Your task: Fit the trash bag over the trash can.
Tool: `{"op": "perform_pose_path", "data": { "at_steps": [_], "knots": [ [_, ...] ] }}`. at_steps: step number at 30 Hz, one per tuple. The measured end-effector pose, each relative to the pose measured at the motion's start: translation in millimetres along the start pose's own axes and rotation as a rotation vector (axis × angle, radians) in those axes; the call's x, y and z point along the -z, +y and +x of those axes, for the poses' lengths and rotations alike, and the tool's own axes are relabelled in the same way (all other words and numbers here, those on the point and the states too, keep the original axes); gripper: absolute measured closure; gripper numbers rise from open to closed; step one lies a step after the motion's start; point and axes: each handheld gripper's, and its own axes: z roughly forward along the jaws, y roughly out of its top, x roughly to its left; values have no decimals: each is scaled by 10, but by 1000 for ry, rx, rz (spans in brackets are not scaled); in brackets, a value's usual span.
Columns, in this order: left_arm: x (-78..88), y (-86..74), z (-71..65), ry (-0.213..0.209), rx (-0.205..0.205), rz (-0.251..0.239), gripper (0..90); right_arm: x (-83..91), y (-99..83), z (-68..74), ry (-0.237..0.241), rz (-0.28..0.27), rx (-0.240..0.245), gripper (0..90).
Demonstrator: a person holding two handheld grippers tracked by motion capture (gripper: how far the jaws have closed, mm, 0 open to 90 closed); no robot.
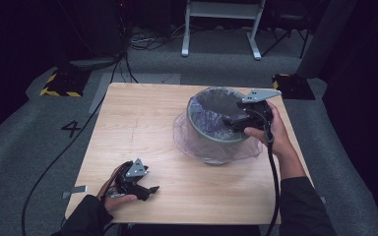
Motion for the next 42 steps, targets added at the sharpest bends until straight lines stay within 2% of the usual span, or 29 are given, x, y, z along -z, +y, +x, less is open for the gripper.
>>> {"op": "perform_pose_path", "data": {
  "at_steps": [13,18,28,33,37,42],
  "knots": [
    [0,0,0,0,0,0,146,-150,-22,-1,18,98,-17,186],
    [0,0,0,0,0,0,146,-168,-7,2,21,128,-7,186],
    [0,0,0,0,0,0,146,-253,55,0,50,267,5,190],
    [0,0,0,0,0,0,146,-285,69,-10,71,310,1,187],
    [0,0,-1,-1,1,0,146,-291,72,-14,72,321,-2,181],
    [0,0,0,0,0,0,146,-270,61,-11,51,281,-9,182]
  ]
}}
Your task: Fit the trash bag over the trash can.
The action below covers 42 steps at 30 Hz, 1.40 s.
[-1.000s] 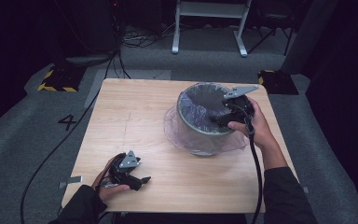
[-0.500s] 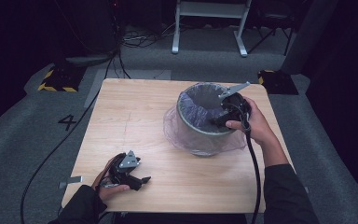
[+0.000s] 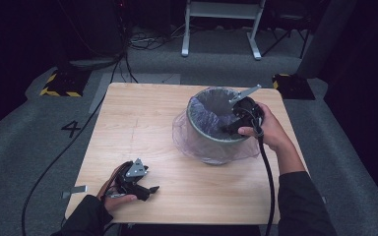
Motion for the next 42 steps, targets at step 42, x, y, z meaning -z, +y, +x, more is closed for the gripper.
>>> {"op": "perform_pose_path", "data": {
  "at_steps": [42],
  "knots": [
    [0,0,-1,1,0,0,146,744,-610,277,-110,-321,42,177]
  ]
}}
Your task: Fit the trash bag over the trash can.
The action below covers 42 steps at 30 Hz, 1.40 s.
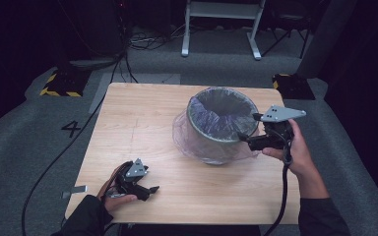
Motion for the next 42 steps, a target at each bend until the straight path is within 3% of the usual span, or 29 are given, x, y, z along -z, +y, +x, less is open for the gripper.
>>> {"op": "perform_pose_path", "data": {
  "at_steps": [9,17,21,29,38,40,42],
  "knots": [
    [0,0,-1,0,1,0,146,141,-179,41,-25,-10,0,174],
    [0,0,0,0,0,0,146,132,-432,62,-37,7,-12,172],
    [0,0,-1,0,1,0,146,90,-601,106,-41,26,-7,171],
    [0,0,0,0,1,0,146,-70,-974,184,-59,117,5,169],
    [0,0,0,0,1,0,146,-189,-1446,174,-57,182,-54,169],
    [1,-2,-4,3,2,-1,147,-184,-1562,184,-76,176,-74,180],
    [5,-4,-8,6,2,-1,150,-167,-1691,198,-66,162,-103,179]
  ]
}}
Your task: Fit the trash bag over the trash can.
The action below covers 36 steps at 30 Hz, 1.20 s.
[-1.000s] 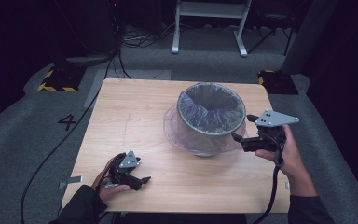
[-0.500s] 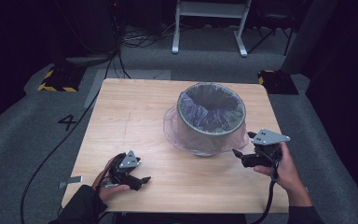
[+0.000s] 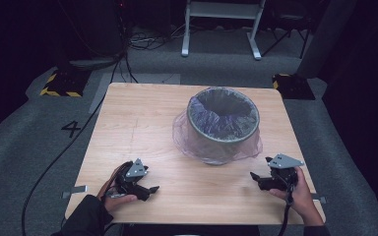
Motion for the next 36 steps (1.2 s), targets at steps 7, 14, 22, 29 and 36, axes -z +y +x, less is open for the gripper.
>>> {"op": "perform_pose_path", "data": {
  "at_steps": [7,14,22,29,36],
  "knots": [
    [1,0,0,0,1,0,150,-38,-406,-40,19,57,-93,164],
    [1,-1,-1,1,2,0,150,51,-572,-120,9,27,-185,155],
    [-3,2,4,-3,0,0,147,53,-574,-116,5,28,-188,152],
    [-6,6,8,-6,-2,2,146,50,-572,-118,4,31,-192,144],
    [-8,8,11,-7,-5,1,146,48,-571,-120,3,30,-192,143]
  ]
}}
